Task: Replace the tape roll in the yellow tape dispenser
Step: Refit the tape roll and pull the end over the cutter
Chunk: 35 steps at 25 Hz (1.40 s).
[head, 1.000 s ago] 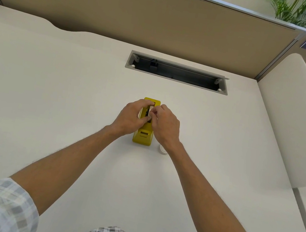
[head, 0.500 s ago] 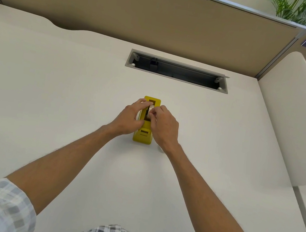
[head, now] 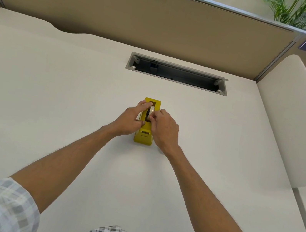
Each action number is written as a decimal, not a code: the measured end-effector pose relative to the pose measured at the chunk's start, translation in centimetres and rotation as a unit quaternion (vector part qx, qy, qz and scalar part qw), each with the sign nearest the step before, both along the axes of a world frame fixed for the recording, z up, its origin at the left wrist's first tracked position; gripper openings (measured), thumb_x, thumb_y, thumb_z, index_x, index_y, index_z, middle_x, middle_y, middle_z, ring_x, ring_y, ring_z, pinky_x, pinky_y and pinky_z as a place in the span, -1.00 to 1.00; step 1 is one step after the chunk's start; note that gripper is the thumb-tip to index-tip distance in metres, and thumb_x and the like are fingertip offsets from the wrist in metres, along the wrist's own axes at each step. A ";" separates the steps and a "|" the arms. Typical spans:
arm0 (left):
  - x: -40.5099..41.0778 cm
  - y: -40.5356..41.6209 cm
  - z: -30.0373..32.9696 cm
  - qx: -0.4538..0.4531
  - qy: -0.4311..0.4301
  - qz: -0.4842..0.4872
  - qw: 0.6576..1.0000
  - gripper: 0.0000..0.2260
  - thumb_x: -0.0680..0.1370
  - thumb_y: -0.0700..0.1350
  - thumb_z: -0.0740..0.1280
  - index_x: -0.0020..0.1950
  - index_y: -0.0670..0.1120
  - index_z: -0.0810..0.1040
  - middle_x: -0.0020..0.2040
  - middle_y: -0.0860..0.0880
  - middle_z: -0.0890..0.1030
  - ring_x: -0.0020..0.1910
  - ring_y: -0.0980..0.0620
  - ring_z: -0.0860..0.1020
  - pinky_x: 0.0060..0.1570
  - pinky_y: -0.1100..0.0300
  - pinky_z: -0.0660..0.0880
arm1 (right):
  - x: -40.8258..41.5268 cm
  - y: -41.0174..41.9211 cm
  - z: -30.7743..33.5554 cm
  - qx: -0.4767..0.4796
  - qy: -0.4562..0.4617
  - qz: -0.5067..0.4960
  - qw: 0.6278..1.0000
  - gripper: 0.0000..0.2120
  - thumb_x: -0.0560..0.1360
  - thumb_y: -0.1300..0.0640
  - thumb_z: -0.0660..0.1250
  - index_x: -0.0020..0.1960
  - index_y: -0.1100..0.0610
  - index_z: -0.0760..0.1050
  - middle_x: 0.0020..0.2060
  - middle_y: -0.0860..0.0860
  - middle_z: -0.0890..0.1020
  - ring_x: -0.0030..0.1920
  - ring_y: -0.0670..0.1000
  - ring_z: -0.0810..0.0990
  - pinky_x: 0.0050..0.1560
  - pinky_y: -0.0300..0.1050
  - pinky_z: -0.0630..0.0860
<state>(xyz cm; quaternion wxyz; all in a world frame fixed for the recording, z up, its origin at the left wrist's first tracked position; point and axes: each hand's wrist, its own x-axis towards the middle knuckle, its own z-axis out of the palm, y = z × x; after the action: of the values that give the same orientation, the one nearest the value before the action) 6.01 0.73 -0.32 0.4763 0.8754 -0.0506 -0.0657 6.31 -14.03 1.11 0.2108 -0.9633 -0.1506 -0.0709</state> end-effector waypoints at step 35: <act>1.2 -0.5 -0.1 0.069 -0.162 0.051 0.983 -0.89 0.50 -0.12 0.40 -0.02 -0.07 0.69 0.19 0.01 0.61 0.34 0.02 0.41 0.18 -0.08 0.47 | -0.1 -1.2 1.1 0.125 -0.012 -0.015 0.992 -0.84 0.51 -0.01 0.32 0.03 0.04 0.54 -0.06 -0.10 0.56 -0.16 -0.08 0.55 -0.27 -0.16 0.45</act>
<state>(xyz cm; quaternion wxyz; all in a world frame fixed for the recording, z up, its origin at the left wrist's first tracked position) 7.20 0.24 -0.40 0.4031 0.9066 -0.0775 0.0976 6.22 -15.21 2.25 0.3265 -0.9306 -0.1285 -0.1043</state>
